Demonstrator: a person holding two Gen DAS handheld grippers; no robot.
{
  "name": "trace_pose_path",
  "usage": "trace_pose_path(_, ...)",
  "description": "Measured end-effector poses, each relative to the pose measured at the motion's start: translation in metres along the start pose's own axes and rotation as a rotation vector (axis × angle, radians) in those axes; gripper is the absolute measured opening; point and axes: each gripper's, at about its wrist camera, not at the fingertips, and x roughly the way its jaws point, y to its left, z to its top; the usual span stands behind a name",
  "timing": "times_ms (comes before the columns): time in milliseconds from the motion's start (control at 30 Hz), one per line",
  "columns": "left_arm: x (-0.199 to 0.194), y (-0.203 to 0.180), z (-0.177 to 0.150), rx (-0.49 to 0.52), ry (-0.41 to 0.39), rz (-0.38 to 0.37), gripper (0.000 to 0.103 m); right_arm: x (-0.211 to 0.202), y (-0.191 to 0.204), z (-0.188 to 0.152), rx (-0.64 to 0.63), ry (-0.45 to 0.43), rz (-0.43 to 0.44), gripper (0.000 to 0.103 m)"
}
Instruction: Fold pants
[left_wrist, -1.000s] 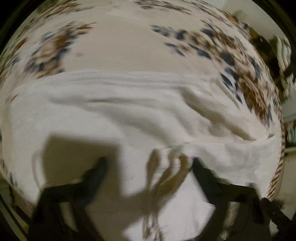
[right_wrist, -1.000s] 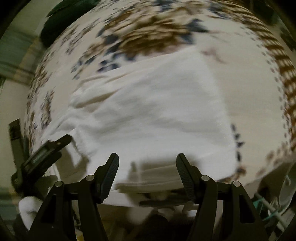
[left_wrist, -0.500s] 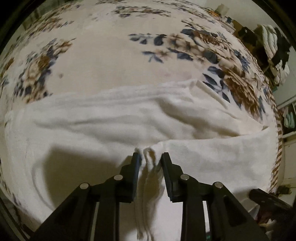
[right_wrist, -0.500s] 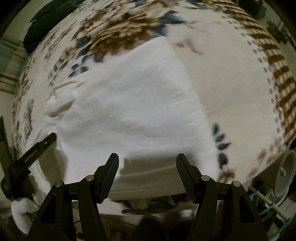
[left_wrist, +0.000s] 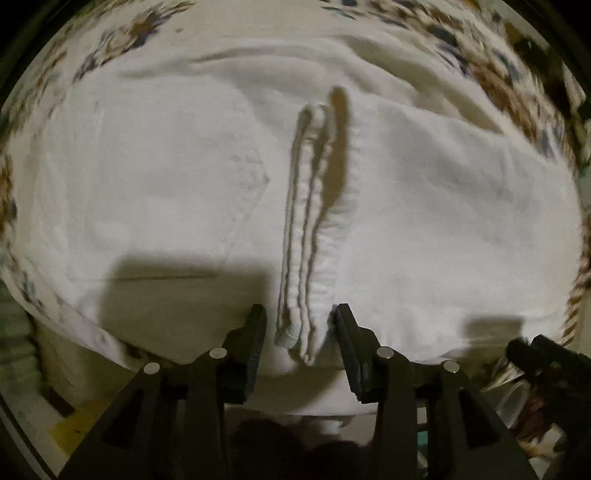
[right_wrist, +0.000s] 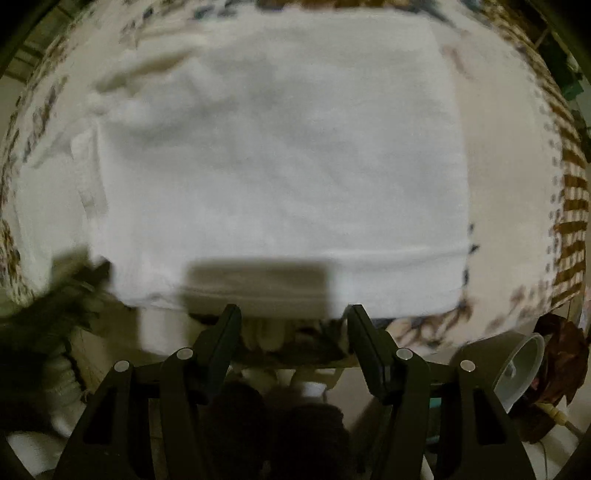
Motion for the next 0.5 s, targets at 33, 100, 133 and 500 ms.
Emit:
trace_pose_path(33, -0.001, 0.004, 0.001, -0.023, 0.003, -0.022, 0.038, -0.004, 0.001, 0.003, -0.002, -0.02, -0.005, 0.062)
trace_pose_path(100, -0.007, 0.012, 0.002, -0.071, 0.0, -0.075, 0.038, -0.002, 0.002, 0.009, -0.007, -0.019, -0.025, 0.063)
trace_pose_path(133, -0.016, 0.02, 0.002, -0.11, -0.02, -0.117, 0.038, 0.004, 0.001, 0.013, -0.001, 0.003, -0.026, 0.063)
trace_pose_path(500, -0.064, 0.2, -0.029, -0.648, -0.29, -0.178, 0.103, 0.001, 0.002, 0.022, 0.04, 0.041, 0.062, 0.063)
